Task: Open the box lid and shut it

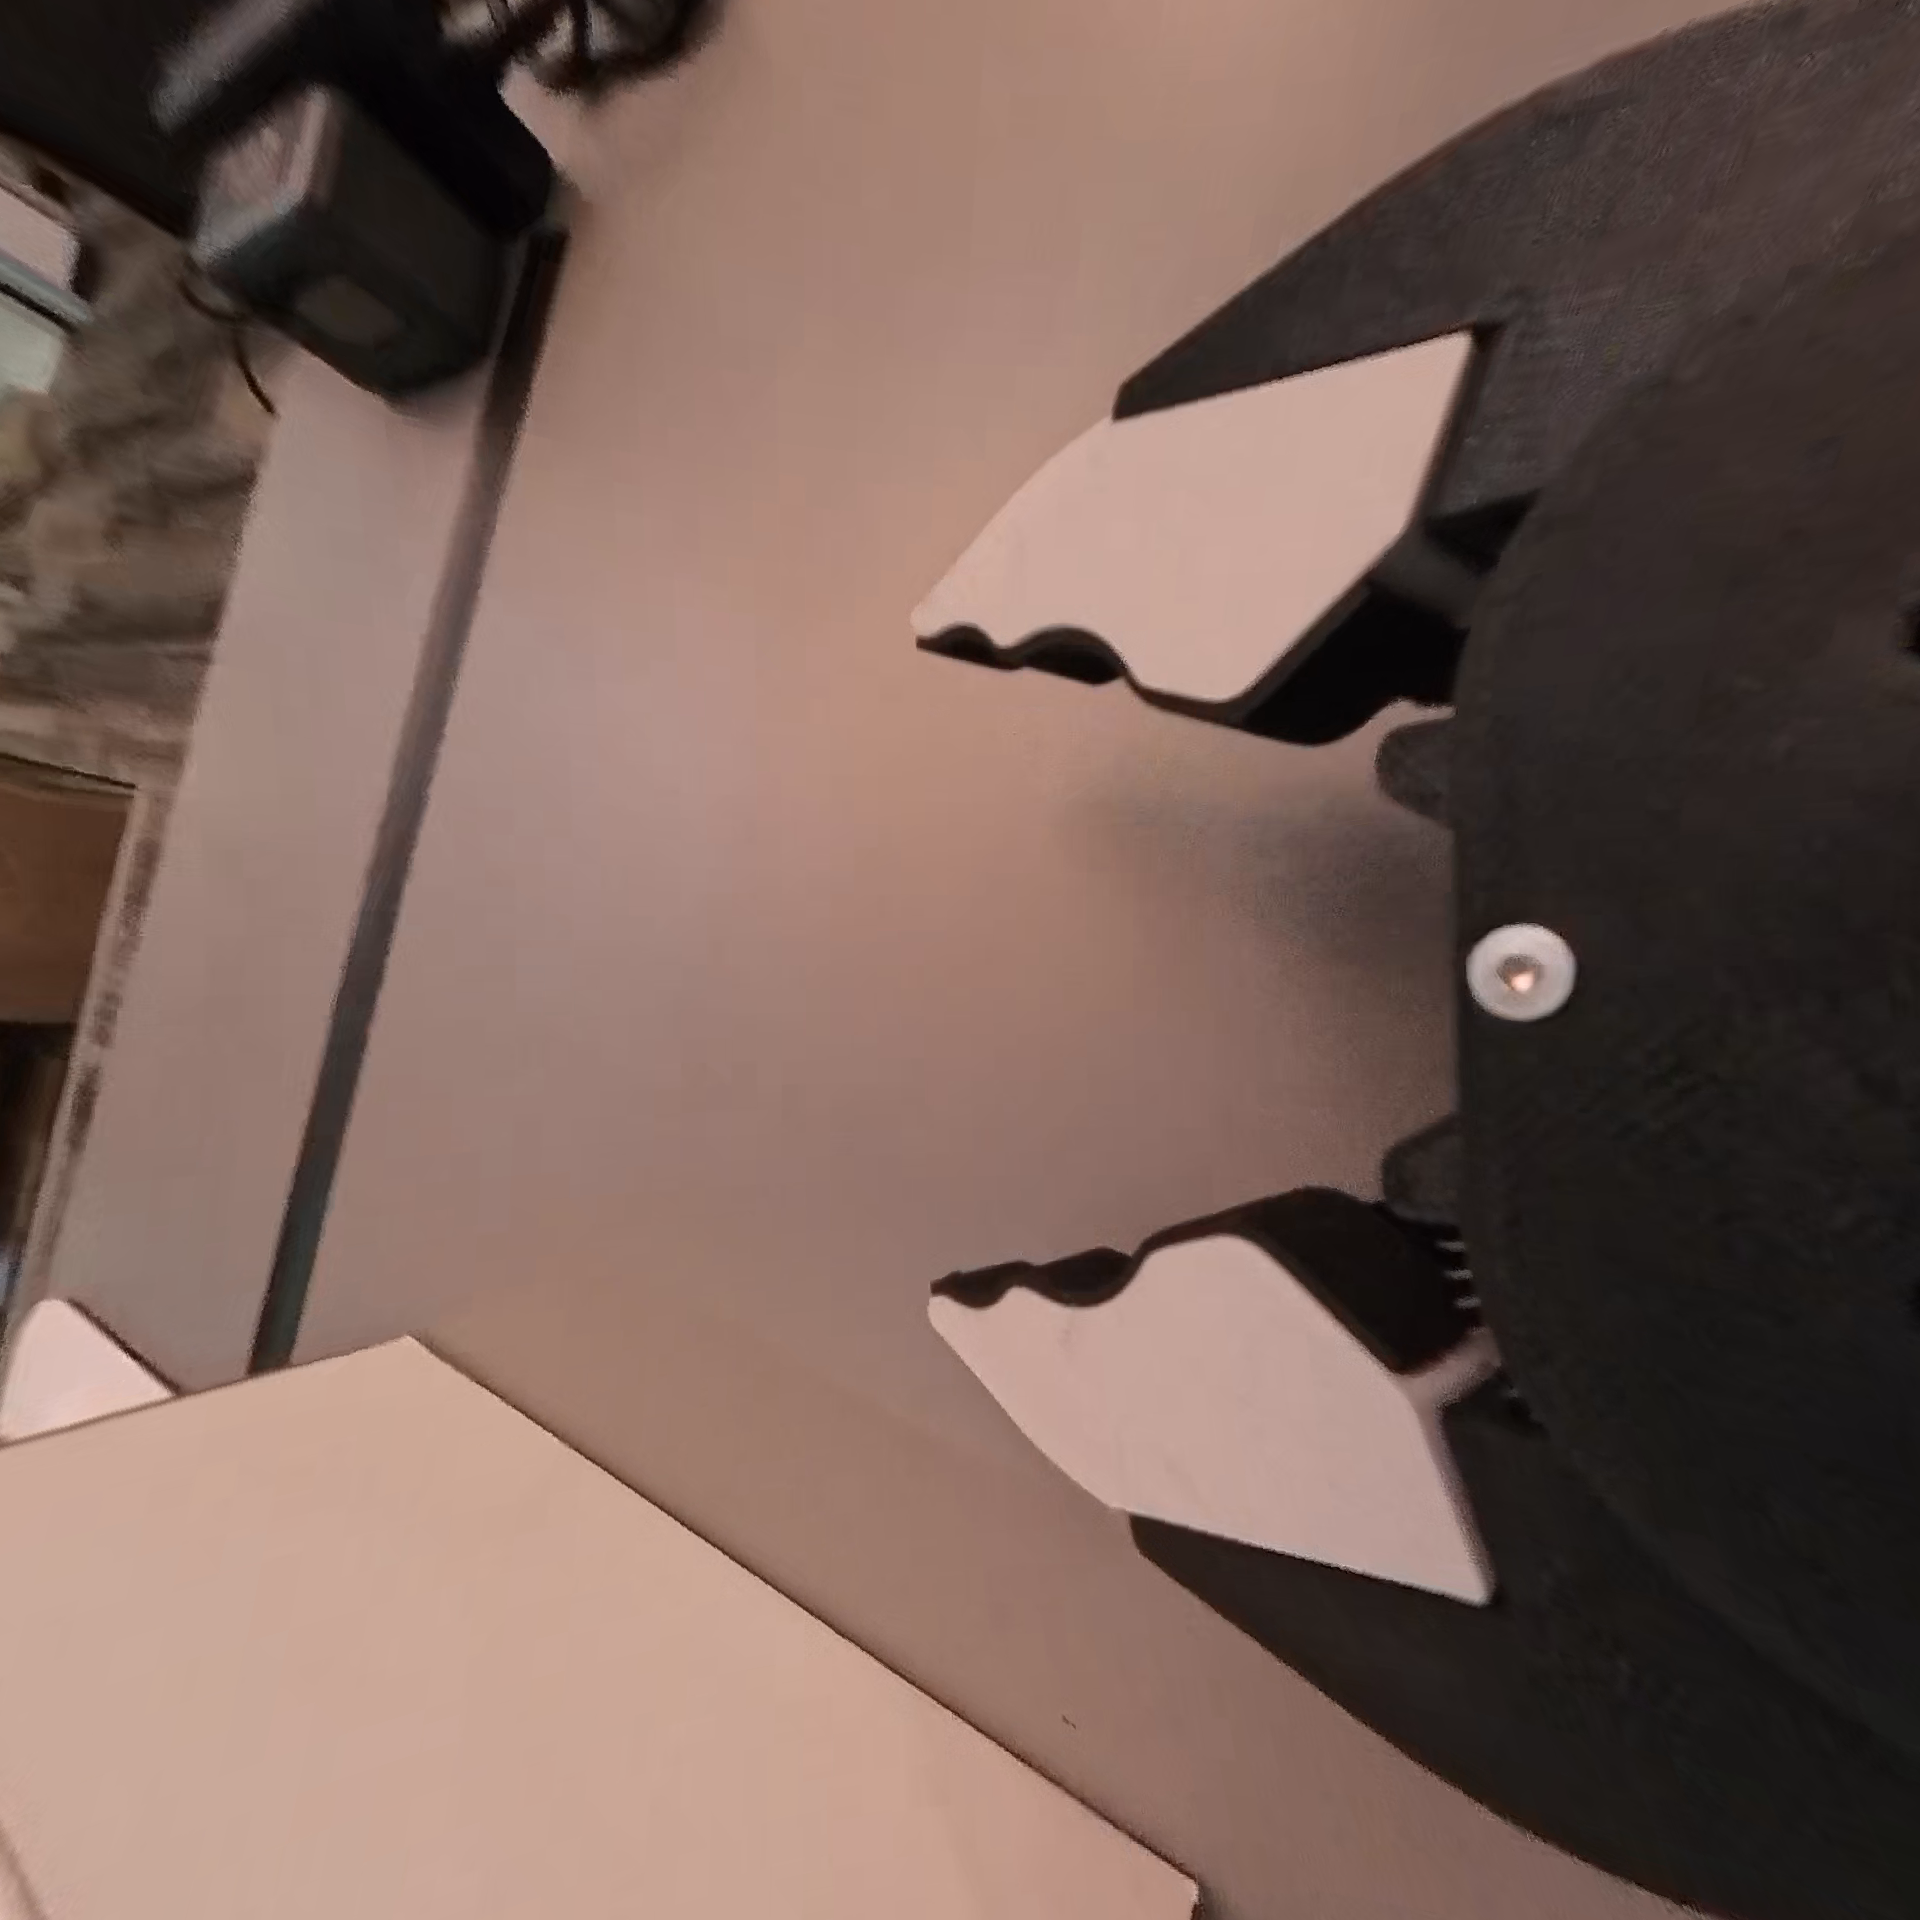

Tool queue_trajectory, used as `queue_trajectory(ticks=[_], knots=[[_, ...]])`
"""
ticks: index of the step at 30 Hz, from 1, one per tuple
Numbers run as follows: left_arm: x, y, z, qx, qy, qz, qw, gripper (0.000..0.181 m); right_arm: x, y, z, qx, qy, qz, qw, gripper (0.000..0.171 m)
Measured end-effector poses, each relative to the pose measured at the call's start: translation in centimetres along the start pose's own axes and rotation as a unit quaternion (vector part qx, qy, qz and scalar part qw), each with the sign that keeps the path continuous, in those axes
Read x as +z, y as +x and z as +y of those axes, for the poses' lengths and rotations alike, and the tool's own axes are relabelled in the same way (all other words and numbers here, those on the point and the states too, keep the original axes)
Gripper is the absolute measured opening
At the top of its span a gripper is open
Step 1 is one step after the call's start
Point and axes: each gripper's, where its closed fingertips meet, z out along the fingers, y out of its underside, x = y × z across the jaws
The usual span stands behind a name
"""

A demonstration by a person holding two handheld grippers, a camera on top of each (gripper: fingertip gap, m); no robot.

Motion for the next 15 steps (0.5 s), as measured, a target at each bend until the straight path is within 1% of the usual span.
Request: queue_trajectory(ticks=[2, 3, 5, 9, 12, 14, 15], knots=[[-1.4, -2.1, -1.0, 0.020, 0.034, -0.069, 0.997, 0.126, -1.1, 1.1, -1.2, -0.012, 0.041, 0.039, 0.998, 0.109], [-2.0, -2.7, -1.4, 0.024, 0.050, -0.089, 0.994, 0.124, -1.6, 1.4, -1.8, -0.015, 0.061, 0.055, 0.997, 0.109], [-2.6, -3.2, -1.8, 0.021, 0.068, -0.104, 0.992, 0.119, -2.6, 2.1, -2.6, -0.024, 0.095, 0.087, 0.991, 0.109], [-2.6, -3.3, -1.7, -0.003, 0.069, -0.089, 0.994, 0.122, -3.7, 3.1, -3.4, -0.045, 0.131, 0.134, 0.981, 0.109], [-2.8, -3.2, -2.1, -0.011, 0.082, -0.075, 0.994, 0.124, -3.6, 3.2, -3.5, -0.038, 0.134, 0.132, 0.981, 0.109], [-3.2, -2.8, -2.7, -0.031, 0.097, -0.048, 0.994, 0.123, -3.6, 3.5, -3.8, -0.032, 0.140, 0.130, 0.981, 0.109], [-3.5, -2.5, -3.1, -0.052, 0.108, -0.021, 0.993, 0.122, -3.9, 3.7, -4.3, -0.029, 0.150, 0.131, 0.980, 0.109]])
